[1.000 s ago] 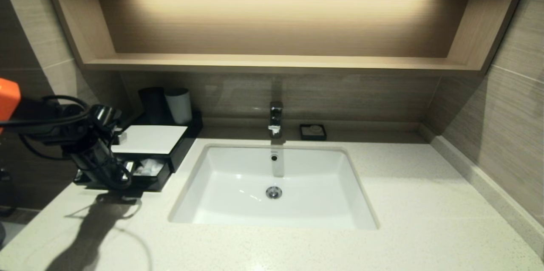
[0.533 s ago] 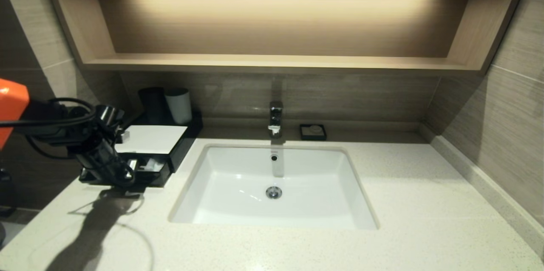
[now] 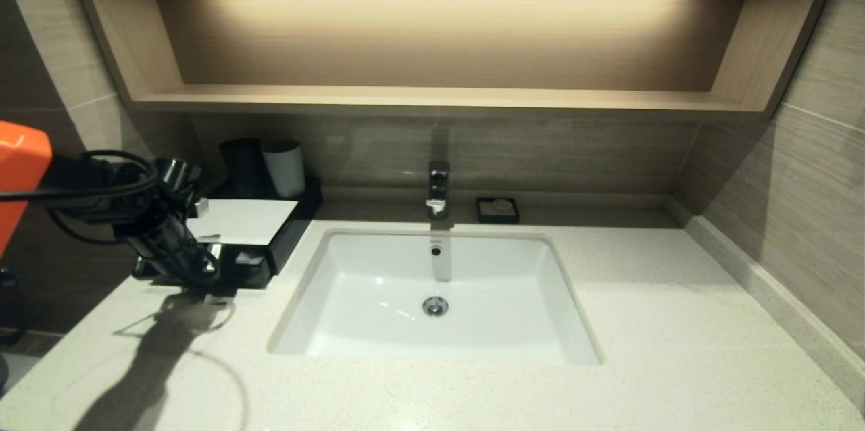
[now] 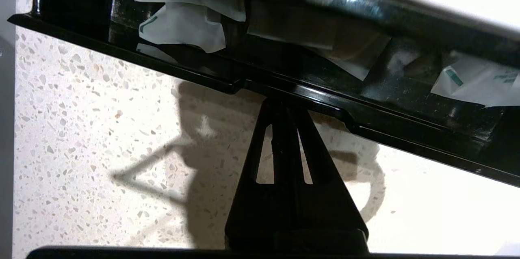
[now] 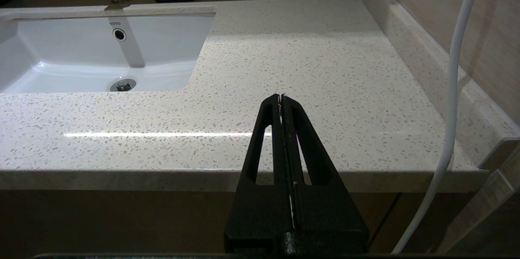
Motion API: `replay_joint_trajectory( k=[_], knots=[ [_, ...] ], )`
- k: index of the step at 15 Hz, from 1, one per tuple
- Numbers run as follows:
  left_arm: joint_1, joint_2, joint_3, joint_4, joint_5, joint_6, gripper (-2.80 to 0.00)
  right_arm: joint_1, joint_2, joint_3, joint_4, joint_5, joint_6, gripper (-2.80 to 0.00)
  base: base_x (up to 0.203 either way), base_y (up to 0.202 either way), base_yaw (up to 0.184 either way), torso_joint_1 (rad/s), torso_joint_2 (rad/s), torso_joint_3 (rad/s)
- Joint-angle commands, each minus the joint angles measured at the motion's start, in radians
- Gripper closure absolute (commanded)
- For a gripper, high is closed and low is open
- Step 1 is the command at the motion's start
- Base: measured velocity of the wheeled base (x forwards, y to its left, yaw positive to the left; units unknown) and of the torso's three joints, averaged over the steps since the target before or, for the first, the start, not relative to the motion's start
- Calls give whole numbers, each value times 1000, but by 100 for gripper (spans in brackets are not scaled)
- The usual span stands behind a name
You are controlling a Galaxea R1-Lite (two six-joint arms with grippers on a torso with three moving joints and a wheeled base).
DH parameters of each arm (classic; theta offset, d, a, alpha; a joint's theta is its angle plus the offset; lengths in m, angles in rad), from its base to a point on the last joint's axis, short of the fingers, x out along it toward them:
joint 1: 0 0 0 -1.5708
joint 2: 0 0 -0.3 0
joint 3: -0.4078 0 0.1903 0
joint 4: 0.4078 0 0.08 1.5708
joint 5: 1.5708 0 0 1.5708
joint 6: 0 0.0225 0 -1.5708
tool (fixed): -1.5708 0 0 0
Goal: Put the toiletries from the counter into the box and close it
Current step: Close the drawer
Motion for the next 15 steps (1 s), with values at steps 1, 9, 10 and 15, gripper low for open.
replay_joint_trajectory(
  k=[1, 9, 10, 15],
  knots=[
    [-1, 13, -18, 3, 1, -4, 0, 0, 1, 0, -1, 0, 0, 0, 0, 0, 0, 0, 0, 0],
    [-1, 42, -87, 1, 1, -27, 0, 0, 1, 0, -1, 0, 0, 0, 0, 0, 0, 0, 0, 0],
    [-1, 46, -87, 1, 1, -29, 0, 0, 1, 0, -1, 0, 0, 0, 0, 0, 0, 0, 0, 0],
    [-1, 50, -87, -41, -2, -50, 0, 0, 1, 0, -1, 0, 0, 0, 0, 0, 0, 0, 0, 0]
  ],
)
